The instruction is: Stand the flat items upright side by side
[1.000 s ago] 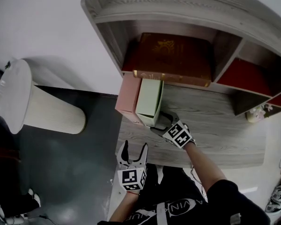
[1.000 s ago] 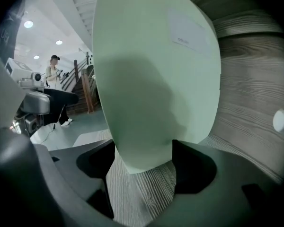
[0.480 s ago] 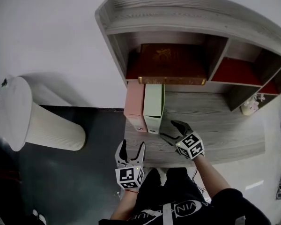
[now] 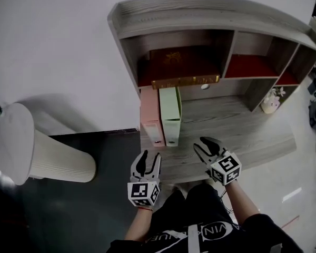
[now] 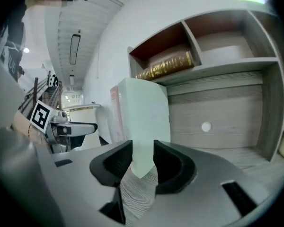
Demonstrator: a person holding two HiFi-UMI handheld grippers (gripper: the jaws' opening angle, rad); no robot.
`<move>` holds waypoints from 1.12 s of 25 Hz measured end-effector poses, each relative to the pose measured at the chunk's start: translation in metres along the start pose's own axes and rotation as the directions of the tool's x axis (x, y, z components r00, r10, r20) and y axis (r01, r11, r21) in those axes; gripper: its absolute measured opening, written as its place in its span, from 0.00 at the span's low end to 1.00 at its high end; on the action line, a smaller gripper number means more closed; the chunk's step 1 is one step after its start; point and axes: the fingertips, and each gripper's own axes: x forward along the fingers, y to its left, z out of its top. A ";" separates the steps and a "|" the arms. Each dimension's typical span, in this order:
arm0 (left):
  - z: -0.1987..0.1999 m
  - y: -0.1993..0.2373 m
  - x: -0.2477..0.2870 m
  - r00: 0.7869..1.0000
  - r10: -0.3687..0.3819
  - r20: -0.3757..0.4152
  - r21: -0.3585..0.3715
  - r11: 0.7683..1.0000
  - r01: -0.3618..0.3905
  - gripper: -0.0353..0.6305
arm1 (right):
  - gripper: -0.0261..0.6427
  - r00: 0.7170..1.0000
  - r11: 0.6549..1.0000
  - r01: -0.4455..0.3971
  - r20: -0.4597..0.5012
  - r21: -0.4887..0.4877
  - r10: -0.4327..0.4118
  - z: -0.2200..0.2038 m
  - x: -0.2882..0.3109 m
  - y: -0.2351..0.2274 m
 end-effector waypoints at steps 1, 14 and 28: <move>0.002 0.002 -0.001 1.000 -0.004 0.007 0.001 1.000 0.004 0.31 | 0.24 1.000 1.000 0.019 0.010 -0.004 -0.019 0.002 -0.007 0.000; 0.019 -0.003 -0.030 0.998 0.013 0.057 -0.016 1.000 -0.012 0.06 | 0.05 0.994 0.998 0.060 0.085 0.018 -0.062 0.012 -0.057 0.005; 0.017 -0.042 -0.079 0.991 0.116 0.068 -0.061 0.992 -0.112 0.06 | 0.05 0.984 0.992 -0.074 0.167 0.100 0.056 0.019 -0.108 0.014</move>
